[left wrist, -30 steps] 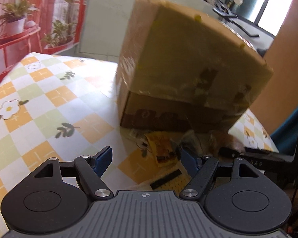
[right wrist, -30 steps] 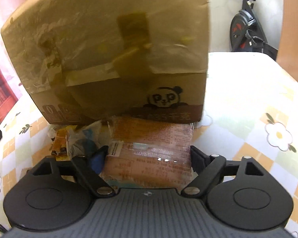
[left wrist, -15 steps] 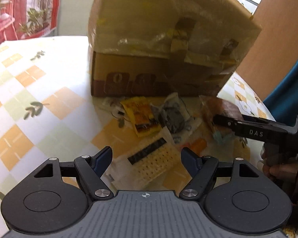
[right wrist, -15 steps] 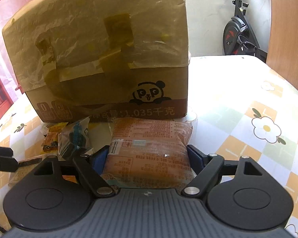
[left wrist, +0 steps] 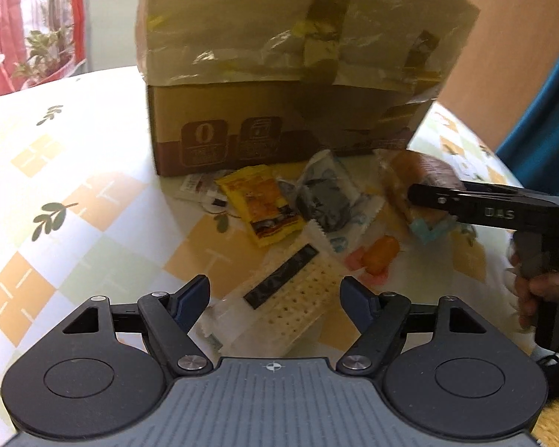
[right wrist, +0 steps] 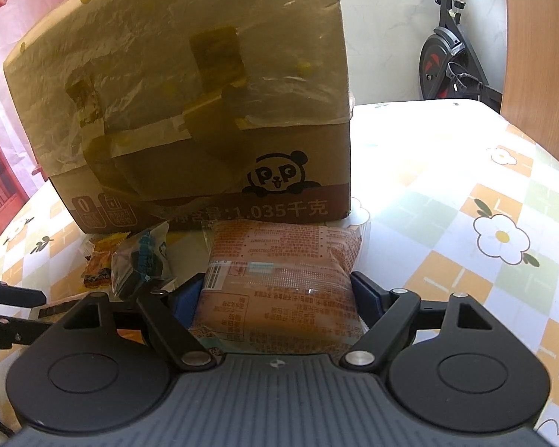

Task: Organize snacks
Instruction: 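Grasp the bread packet with the right gripper while the left lowers onto the white cracker packet, then grasp the white cracker packet with the left gripper while the right lifts the bread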

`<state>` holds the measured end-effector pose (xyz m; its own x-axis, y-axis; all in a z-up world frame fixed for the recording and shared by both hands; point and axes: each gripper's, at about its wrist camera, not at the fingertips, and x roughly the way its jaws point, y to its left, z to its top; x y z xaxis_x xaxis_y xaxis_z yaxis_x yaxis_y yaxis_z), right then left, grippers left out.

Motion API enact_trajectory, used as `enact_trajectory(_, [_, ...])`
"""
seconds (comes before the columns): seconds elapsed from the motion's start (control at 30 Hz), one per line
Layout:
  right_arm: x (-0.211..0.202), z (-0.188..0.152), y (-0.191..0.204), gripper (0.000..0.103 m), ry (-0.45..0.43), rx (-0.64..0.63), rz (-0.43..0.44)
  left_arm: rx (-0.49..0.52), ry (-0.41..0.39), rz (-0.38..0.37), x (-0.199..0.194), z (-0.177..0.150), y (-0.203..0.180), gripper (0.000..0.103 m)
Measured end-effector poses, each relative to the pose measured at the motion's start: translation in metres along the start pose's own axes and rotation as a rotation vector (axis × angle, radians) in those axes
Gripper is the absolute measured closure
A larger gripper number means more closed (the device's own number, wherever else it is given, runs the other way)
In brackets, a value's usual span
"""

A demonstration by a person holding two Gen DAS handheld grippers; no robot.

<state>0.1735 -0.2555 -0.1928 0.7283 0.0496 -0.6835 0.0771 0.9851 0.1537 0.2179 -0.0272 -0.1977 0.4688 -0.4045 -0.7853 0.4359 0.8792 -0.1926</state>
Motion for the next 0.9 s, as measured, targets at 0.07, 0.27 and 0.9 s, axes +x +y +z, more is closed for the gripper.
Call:
enact_trajectory(0.07, [0.000,0.000,0.000,0.021,0.001,-0.002,0.000,0.022,0.006,-0.024,0.000,-0.001,-0.003,0.024])
enact_trajectory(0.27, [0.001,0.001,0.001,0.021,0.004,-0.005,-0.004,0.115,0.034,0.028,0.009,-0.010,-0.014,0.025])
enact_trajectory(0.9, [-0.002,0.006,0.000,0.023,0.052,-0.013,0.001,-0.093,-0.061,0.101,-0.010,-0.015,0.012,0.044])
